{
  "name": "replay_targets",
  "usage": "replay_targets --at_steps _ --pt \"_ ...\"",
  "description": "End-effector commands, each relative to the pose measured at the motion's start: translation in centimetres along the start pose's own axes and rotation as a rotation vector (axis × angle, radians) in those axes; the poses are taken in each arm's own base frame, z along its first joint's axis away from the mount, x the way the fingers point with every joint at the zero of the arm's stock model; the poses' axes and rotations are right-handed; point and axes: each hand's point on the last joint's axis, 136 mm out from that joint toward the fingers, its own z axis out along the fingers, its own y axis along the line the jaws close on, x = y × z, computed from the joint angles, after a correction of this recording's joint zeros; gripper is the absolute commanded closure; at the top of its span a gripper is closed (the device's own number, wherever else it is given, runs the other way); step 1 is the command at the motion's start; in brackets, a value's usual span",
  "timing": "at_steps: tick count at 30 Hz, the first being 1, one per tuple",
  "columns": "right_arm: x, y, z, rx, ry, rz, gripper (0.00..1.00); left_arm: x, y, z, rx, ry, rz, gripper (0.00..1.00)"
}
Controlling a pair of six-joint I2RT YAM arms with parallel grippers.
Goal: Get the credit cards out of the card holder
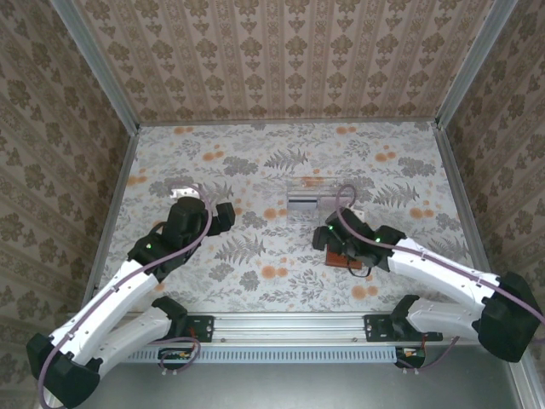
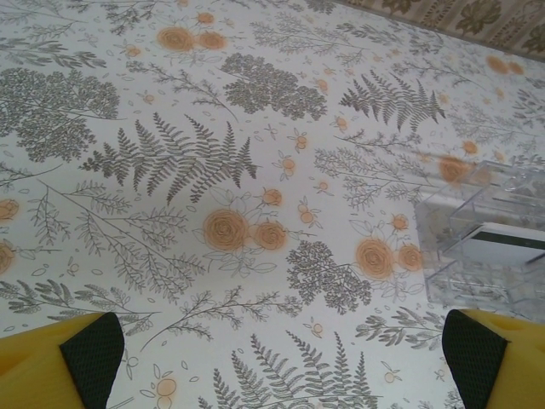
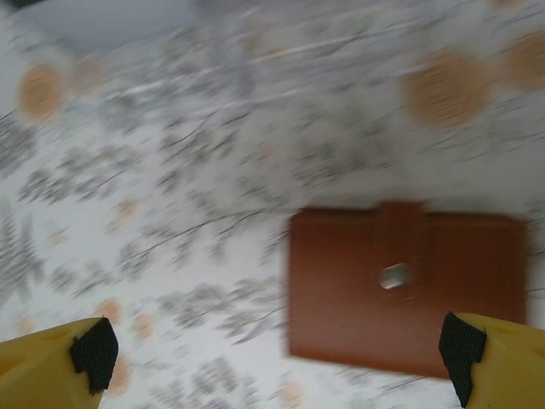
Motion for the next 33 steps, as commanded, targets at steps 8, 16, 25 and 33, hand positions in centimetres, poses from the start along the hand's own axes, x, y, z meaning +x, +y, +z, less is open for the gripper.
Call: replay_targets --at_steps 8,16,25,33 --pt "3.2 -3.3 4.1 -0.024 0.193 -0.037 0.00 -0.7 -0.9 -0.7 0.010 0.004 0.020 0.00" --pt "5.2 2.0 4.1 -0.217 0.217 -0.022 0.00 -0.7 -0.7 -0.8 0.000 -0.003 0.018 0.00" --pt "8.0 9.4 4.0 -0.326 0.258 -0.055 0.00 -0.2 -0.5 -0.6 -0.002 0.005 0.009 0.00" --pt "10.9 15.8 4.8 -0.337 0.317 -0.192 0.00 0.2 -0.4 -0.8 0.002 0.015 0.015 0.00"
